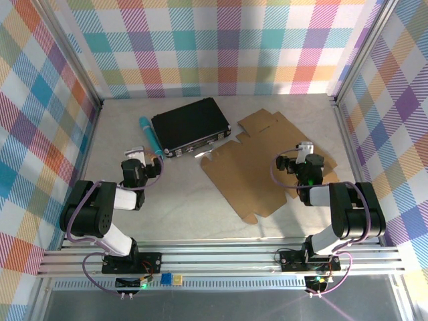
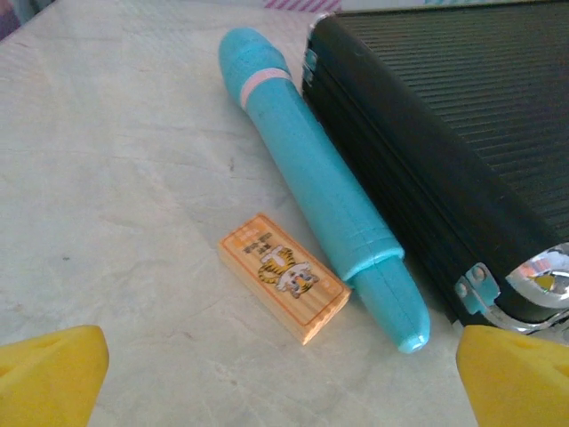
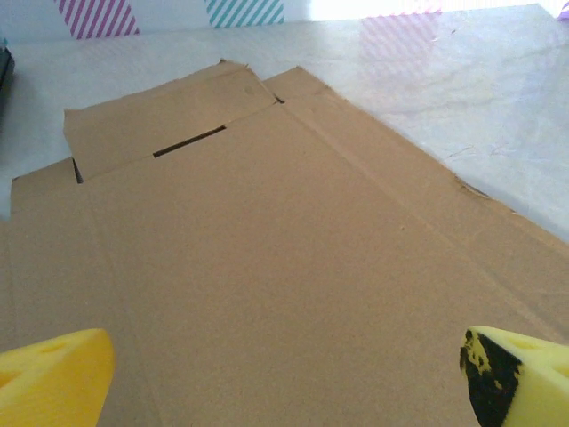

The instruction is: Fold the paper box

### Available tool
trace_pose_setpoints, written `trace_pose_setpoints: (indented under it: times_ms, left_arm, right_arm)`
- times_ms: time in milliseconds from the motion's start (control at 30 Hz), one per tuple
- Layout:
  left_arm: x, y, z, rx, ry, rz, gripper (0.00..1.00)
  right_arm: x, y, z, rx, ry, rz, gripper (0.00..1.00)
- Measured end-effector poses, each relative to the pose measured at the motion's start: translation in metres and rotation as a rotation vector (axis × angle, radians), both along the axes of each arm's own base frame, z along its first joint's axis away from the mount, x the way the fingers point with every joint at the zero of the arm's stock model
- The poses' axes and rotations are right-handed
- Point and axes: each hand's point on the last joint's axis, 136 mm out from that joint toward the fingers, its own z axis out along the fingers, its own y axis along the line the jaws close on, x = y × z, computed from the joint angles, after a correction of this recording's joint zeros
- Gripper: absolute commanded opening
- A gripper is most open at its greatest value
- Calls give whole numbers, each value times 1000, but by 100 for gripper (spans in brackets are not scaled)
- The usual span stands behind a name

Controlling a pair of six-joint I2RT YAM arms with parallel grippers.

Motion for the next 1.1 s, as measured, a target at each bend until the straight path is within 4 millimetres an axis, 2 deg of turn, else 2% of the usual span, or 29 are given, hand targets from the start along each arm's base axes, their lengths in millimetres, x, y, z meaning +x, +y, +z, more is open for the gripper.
trace_pose_setpoints:
  times_ms: [100,167,233,433,500,600,700,767,800,833,900,933,1000,1033,1100]
  left_arm:
    - [-15,5,-1,18,-4,34,100]
    - [-20,4,12,26,-21,44,100]
    - [-19,5,40,28,-77,60,100]
    - [-7,3,151,13,-294,113,100]
    - [-4,-3,184,3,-349,118,100]
    - [0,-11,244,-34,-435,146,100]
    - [0,-11,306,-221,-424,221,100]
    - [-5,-12,357,-376,-432,229,100]
    - [-8,-14,376,-438,-443,203,100]
    - [-8,-19,385,-503,-432,170,97]
    - [-7,-38,386,-618,-369,87,89]
    - [-3,-52,378,-667,-315,40,86]
    - [7,-93,340,-743,-139,-48,76]
    - [11,-119,311,-764,-20,-91,70]
    - [7,-171,244,-776,233,-157,66]
  right_arm:
    - [-16,-10,3,1,-8,-62,99]
    - [-21,-18,20,-1,-30,-111,99]
    - [-22,-25,46,4,-85,-151,99]
    - [-24,-47,124,30,-213,-293,99]
    - [-24,-53,156,51,-250,-334,99]
    - [-26,-60,224,122,-324,-384,99]
    - [-35,-63,310,294,-361,-430,99]
    - [-48,-60,364,449,-367,-442,99]
    - [-55,-58,382,506,-372,-434,99]
    - [-63,-53,392,552,-360,-412,99]
    - [-75,-41,387,617,-265,-377,97]
    - [-79,-36,378,641,-202,-372,92]
    - [-83,-25,344,686,-27,-382,86]
    - [-86,-18,314,706,99,-395,82]
    - [-100,-6,255,720,319,-424,76]
